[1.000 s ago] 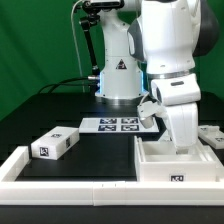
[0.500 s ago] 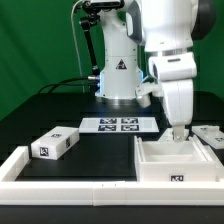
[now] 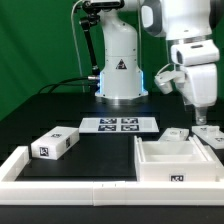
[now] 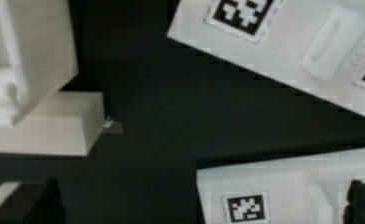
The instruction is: Assemble cabinet
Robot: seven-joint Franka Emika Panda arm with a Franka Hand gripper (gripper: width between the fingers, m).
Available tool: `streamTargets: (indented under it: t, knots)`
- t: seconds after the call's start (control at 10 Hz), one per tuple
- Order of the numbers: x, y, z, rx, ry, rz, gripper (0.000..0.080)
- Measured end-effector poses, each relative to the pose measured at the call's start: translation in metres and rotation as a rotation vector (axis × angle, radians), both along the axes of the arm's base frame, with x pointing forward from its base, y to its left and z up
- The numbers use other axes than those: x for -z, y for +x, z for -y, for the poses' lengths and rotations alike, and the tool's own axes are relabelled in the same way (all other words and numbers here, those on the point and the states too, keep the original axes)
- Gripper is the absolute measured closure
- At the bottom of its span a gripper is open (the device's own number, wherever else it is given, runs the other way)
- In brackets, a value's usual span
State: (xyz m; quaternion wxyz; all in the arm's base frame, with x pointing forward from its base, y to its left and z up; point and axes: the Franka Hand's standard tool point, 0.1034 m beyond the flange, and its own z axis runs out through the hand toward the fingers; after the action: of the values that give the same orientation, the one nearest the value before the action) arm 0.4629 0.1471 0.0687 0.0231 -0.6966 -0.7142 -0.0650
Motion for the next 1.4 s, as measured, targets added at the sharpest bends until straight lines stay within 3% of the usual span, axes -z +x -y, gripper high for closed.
streamTargets:
  t: [0.1,0.4,0.6,1.0,1.4]
  knots:
    - [0.007,-0.005,-0.008,0.009,0.007,-0.009,0.0002]
    - [0.009,-0.006,-0.005,0.007,0.003,-0.015,0.0002]
    - [0.016,0.0,0.007,-0.094,0.005,-0.001,0.0002]
    - [0.031,-0.023,-0.02,-0.176,0.013,0.008,0.0002]
    - [0.031,-0.025,-0.023,-0.156,0.017,0.003,0.0002]
